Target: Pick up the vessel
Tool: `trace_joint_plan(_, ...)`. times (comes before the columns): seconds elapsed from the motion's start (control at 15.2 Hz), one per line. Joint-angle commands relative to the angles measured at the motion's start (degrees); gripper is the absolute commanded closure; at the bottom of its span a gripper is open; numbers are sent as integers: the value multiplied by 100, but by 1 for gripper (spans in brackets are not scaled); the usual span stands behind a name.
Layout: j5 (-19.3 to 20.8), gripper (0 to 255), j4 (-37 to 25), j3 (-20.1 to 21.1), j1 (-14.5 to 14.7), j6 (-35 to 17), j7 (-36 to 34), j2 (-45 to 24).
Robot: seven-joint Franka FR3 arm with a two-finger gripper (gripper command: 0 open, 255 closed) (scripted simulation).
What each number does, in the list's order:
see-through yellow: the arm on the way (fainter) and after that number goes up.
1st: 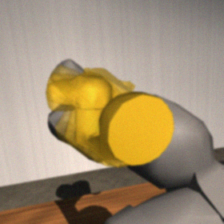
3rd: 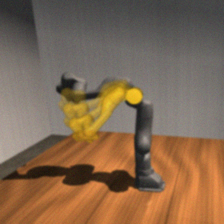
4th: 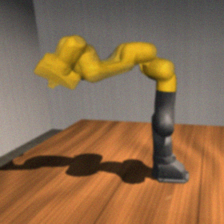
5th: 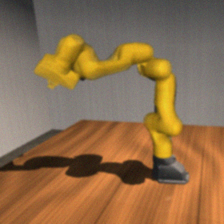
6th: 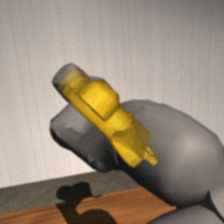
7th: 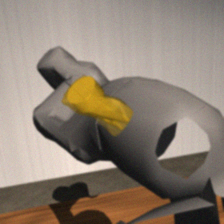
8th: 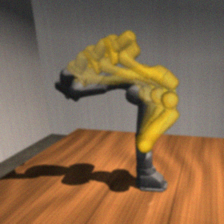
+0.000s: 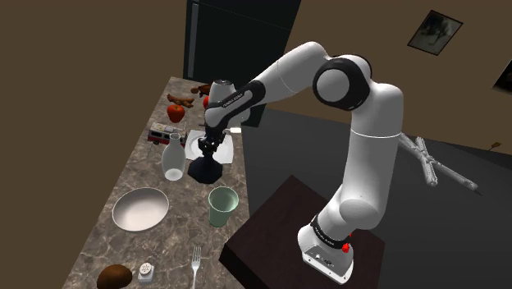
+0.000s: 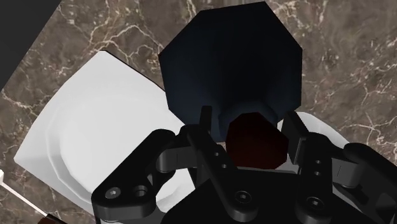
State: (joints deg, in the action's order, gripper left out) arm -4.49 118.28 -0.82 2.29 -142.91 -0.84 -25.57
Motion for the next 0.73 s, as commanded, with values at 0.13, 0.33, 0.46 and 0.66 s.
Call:
trace_joint_plan(0.13,20,255,-4,-15,0,244,-14,249)
trace_joint_plan(0.33,36,255,-17,-23,5,429,-30,421)
trace_joint_plan(0.46,46,255,-31,-28,7,554,-41,532)
trace_joint_plan(0.66,52,255,-42,-30,9,627,-47,595)
